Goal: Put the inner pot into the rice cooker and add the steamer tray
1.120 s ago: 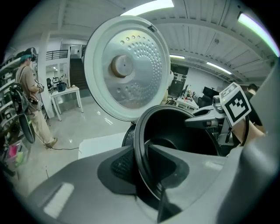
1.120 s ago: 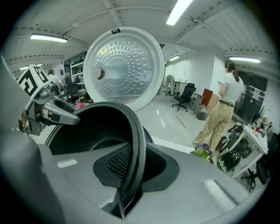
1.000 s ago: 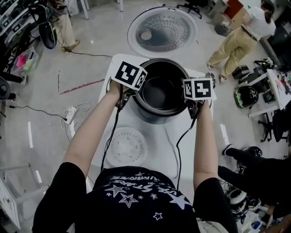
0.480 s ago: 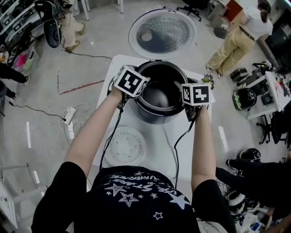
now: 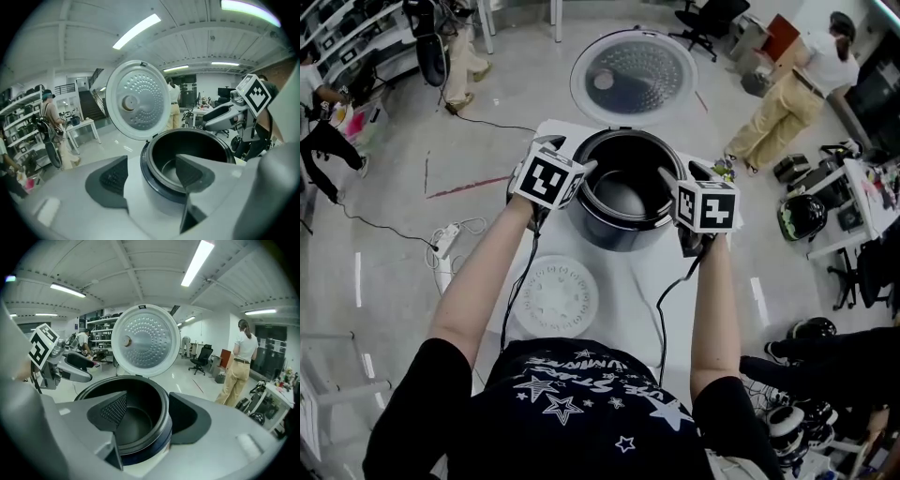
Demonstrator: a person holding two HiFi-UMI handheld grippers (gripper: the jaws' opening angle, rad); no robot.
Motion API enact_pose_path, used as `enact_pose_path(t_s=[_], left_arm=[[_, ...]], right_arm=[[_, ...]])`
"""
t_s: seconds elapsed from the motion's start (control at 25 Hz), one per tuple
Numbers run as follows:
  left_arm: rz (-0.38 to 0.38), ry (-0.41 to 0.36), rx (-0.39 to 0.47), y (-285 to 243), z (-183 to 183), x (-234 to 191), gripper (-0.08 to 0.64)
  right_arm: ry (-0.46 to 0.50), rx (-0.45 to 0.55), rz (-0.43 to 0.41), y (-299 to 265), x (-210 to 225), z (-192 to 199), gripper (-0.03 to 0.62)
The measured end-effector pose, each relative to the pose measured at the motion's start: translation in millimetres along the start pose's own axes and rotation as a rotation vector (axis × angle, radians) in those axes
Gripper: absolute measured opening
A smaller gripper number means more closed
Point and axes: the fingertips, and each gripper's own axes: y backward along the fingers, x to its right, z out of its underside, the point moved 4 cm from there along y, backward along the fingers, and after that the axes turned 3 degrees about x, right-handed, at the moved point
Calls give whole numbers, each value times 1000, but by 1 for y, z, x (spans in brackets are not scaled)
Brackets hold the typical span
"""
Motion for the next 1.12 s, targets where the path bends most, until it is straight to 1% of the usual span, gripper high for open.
enact_pose_path(t_s=[0.08, 0.16, 0.28, 0.4, 0.52, 0.68, 0.84, 1.0, 1.12], left_arm=[[-36, -10, 2, 14, 4, -2, 322], [-60, -1, 1, 27, 9, 1, 321], [-92, 16, 13, 49, 16, 13, 316], [-125, 29, 11, 72, 31, 29, 297], [-159, 62, 11, 93, 51, 44, 275], [-219, 131, 2, 123, 82, 60, 250], [-301, 194, 1, 164, 113, 67, 208], [-373, 252, -15, 195, 145, 98, 184], [-412, 284, -35, 215, 168, 105, 163]], right_arm=[[-3, 33, -21, 10, -8, -2, 308], [-4, 56, -41, 21, -14, -3, 308], [3, 89, -84, 39, -25, -1, 307], [7, 120, -132, 56, -41, 6, 307], [5, 130, -172, 74, -56, 18, 305], [2, 161, -204, 93, -71, 31, 290], [-3, 139, -274, 104, -100, 48, 282], [5, 91, -374, 117, -118, 87, 284], [-11, 52, -443, 120, -137, 107, 291]])
